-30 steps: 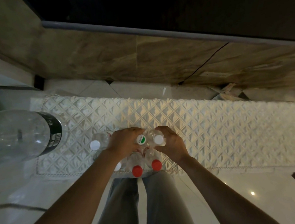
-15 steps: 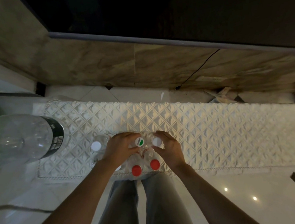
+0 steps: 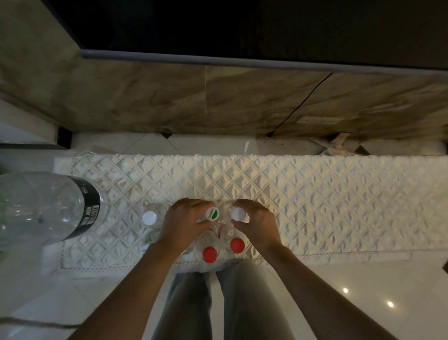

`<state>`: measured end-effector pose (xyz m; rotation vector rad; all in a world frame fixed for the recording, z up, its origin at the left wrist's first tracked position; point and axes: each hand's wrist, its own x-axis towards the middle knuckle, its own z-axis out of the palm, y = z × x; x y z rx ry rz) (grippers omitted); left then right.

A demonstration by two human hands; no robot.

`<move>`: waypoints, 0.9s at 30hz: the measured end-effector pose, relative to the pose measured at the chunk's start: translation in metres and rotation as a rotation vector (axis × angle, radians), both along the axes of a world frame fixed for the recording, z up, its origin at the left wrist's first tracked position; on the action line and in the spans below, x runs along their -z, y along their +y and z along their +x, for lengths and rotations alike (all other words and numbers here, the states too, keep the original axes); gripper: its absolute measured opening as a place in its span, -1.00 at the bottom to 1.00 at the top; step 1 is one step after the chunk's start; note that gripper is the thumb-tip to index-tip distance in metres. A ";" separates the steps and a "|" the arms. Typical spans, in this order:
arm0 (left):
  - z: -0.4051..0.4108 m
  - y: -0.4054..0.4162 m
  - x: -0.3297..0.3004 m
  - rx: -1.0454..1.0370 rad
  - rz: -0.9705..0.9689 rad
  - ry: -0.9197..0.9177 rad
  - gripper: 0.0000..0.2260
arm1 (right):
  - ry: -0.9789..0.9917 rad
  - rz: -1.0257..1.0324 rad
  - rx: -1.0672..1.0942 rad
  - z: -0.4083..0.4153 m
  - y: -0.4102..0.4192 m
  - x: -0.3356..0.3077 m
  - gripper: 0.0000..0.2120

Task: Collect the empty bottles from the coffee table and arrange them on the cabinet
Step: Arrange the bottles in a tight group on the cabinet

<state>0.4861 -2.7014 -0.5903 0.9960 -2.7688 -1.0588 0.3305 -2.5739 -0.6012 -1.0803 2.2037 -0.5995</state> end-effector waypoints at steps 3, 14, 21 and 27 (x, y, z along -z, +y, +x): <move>0.001 0.000 -0.002 0.021 -0.006 0.010 -0.66 | -0.004 0.001 0.001 0.001 0.002 -0.004 -0.63; 0.002 0.000 -0.003 0.062 -0.045 -0.014 -0.67 | -0.012 0.026 0.007 0.004 0.002 -0.002 -0.63; 0.004 -0.001 -0.006 0.051 -0.079 0.012 -0.65 | -0.023 0.001 0.002 0.001 0.001 -0.003 -0.64; 0.003 -0.002 -0.005 0.046 -0.073 0.002 -0.66 | -0.024 0.004 0.004 0.001 0.000 -0.002 -0.63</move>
